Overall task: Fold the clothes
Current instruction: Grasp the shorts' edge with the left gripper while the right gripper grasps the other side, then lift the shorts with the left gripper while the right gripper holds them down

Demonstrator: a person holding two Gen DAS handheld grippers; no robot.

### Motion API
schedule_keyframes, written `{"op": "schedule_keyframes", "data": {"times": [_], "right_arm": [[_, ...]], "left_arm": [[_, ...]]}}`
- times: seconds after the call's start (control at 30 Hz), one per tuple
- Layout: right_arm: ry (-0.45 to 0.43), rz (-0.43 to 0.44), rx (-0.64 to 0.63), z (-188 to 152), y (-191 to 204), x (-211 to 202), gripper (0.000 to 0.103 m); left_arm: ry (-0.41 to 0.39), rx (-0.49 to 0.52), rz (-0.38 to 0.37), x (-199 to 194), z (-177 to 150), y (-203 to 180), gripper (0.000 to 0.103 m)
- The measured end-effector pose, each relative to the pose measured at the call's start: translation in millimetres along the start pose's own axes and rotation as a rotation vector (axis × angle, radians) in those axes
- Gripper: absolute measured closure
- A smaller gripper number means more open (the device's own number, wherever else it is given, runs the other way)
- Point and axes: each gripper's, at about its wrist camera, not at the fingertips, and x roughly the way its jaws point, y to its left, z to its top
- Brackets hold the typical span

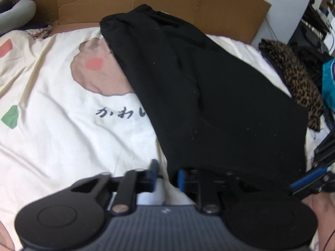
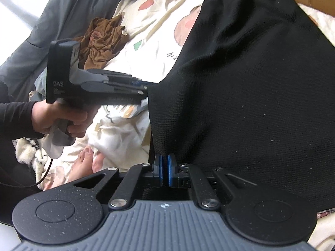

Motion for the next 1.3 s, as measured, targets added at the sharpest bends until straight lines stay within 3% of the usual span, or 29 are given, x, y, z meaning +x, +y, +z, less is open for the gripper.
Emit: {"op": "schedule_keyframes", "data": {"times": [0.1, 0.27, 0.33, 0.63, 0.8, 1.03, 1.3], "right_arm": [[0.015, 0.013, 0.020, -2.4, -1.9, 1.6, 0.097], [-0.033, 0.052, 0.056, -3.7, -10.6, -9.5, 0.095], [-0.058, 0.037, 0.071, -3.1, -17.5, -15.4, 0.087], [-0.083, -0.173, 0.136, -3.1, -64.9, -30.5, 0.087], [-0.071, -0.279, 0.141, -11.5, -82.8, -30.3, 0.086], [-0.089, -0.365, 0.150, -17.1, -99.7, -38.6, 0.085], [-0.130, -0.454, 0.144, -13.2, -120.1, -56.3, 0.085]], "left_arm": [[-0.015, 0.000, -0.001, -7.8, -1.4, 1.6, 0.098], [-0.019, 0.016, 0.009, -13.7, -5.3, 2.4, 0.098], [-0.017, 0.043, 0.017, -14.4, -7.1, 0.0, 0.098], [0.046, 0.067, 0.057, -22.2, -11.1, 0.9, 0.098], [0.082, -0.014, 0.080, -33.4, -16.8, 13.5, 0.097], [0.107, -0.154, -0.053, -45.0, -18.0, 11.3, 0.086], [0.152, -0.348, -0.204, -31.7, -25.6, 11.0, 0.076]]}}
